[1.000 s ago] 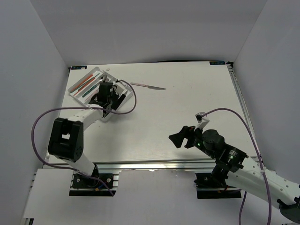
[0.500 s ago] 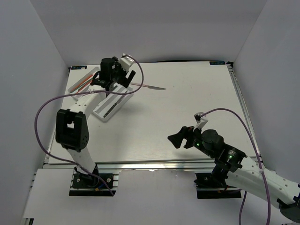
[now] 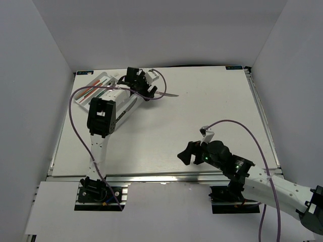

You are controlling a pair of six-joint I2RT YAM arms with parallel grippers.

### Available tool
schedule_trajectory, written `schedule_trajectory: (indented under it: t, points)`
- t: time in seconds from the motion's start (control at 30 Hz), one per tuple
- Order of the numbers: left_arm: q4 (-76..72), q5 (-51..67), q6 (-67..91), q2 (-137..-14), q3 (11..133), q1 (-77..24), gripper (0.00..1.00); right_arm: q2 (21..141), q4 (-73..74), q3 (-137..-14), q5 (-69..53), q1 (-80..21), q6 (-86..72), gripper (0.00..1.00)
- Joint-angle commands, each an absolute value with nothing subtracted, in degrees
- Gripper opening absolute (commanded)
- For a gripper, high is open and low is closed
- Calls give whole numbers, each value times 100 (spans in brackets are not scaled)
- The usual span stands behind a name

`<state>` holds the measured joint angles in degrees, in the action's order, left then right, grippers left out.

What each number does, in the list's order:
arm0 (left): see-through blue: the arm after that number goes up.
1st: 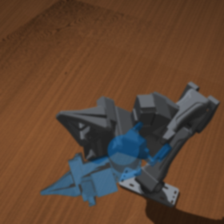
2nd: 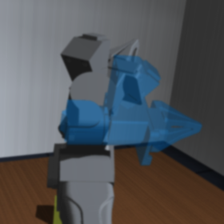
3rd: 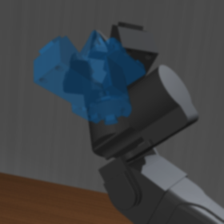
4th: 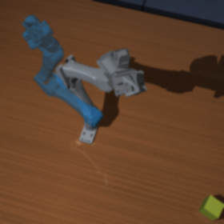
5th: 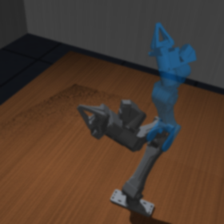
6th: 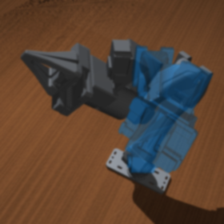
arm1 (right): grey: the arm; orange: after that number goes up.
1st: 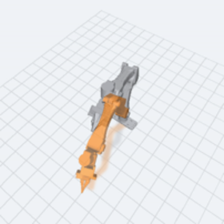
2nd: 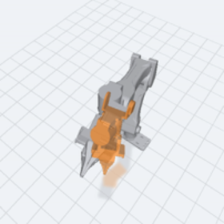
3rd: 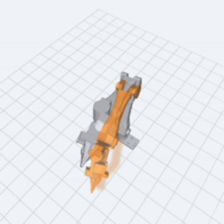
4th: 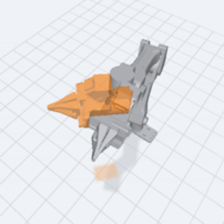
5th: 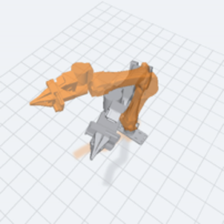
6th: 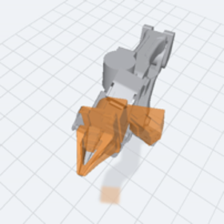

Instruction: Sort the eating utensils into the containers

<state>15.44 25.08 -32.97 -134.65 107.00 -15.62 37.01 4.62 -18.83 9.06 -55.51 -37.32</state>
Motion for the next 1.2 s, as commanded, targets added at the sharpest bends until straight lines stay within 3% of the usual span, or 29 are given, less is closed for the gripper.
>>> schedule_trajectory:
  t: [0.0, 0.2, 0.6, 0.87, 0.9, 0.93, 1.17]
  points:
    - [1854, 2865, -3638, -13640, 11232, -1591, 98, 3928, -219, -2021, 607, -5546, -3612, 89]
    - [1415, 2874, -3709, -14071, 11364, -1600, 98, 4368, -465, -2039, 528, -5555, -3490, 89]
    - [2643, 3234, -3911, -14808, 12557, -1670, 93, 5133, -984, -2021, 53, -5555, -3349, 89]
    - [3331, 3120, -4122, -14959, 12586, -1846, 61, 4598, -642, -2083, -132, -5546, -3252, 89]
    - [3366, 3120, -4148, -14985, 12586, -1863, 56, 4501, -589, -2074, -114, -5555, -3252, 89]
    - [3445, 3138, -4148, -15046, 12586, -1889, 43, 4430, -476, -2074, -106, -5555, -3252, 89]
    - [3481, 3015, -4192, -15082, 12367, -2302, 40, 3806, -53, -2074, 35, -5546, -3217, 89]
